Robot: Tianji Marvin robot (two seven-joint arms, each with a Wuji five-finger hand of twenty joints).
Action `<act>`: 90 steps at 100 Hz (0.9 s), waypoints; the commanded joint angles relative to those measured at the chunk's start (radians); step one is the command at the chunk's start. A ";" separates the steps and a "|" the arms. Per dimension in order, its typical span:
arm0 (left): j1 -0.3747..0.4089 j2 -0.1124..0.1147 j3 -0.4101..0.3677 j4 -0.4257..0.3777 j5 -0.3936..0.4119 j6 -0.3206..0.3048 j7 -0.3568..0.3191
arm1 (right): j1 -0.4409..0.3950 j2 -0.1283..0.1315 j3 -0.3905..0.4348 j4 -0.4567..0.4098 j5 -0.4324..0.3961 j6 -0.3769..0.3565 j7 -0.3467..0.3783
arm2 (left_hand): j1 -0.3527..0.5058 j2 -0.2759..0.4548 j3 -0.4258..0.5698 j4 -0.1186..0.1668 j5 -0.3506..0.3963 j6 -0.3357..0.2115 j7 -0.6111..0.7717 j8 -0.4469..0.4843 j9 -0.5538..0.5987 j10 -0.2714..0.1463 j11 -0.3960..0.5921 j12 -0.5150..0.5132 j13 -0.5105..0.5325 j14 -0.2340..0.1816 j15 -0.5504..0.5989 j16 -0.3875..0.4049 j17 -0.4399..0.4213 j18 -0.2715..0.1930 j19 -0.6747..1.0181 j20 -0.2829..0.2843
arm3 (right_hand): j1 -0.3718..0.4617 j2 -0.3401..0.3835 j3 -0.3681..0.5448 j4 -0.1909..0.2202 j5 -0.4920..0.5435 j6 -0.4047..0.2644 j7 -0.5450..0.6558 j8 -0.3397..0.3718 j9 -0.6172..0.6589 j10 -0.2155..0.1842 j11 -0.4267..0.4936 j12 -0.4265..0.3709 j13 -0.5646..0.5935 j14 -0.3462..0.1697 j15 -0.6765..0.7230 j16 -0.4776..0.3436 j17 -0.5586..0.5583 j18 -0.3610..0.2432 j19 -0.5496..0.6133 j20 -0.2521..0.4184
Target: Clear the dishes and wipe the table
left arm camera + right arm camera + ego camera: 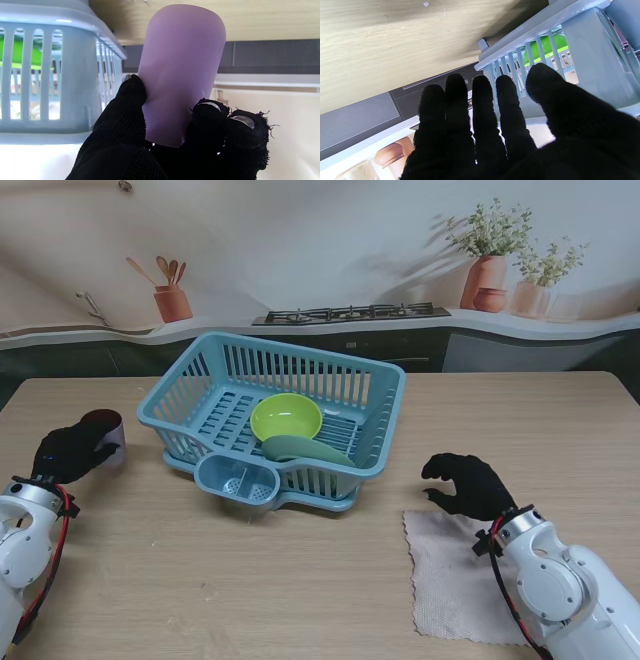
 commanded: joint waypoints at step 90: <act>-0.105 -0.001 -0.081 -0.150 -0.092 -0.201 -0.181 | -0.006 -0.001 0.028 -0.003 -0.006 -0.047 0.006 | 0.101 0.050 0.083 0.003 -0.001 -0.030 0.108 0.040 0.078 0.128 0.143 0.077 0.039 -0.052 0.062 0.024 0.014 0.013 0.056 0.040 | -0.034 -0.001 0.029 0.014 0.005 0.004 -0.003 0.015 -0.001 0.000 -0.007 -0.010 -0.013 0.013 -0.008 -0.003 -0.009 0.000 -0.008 -0.001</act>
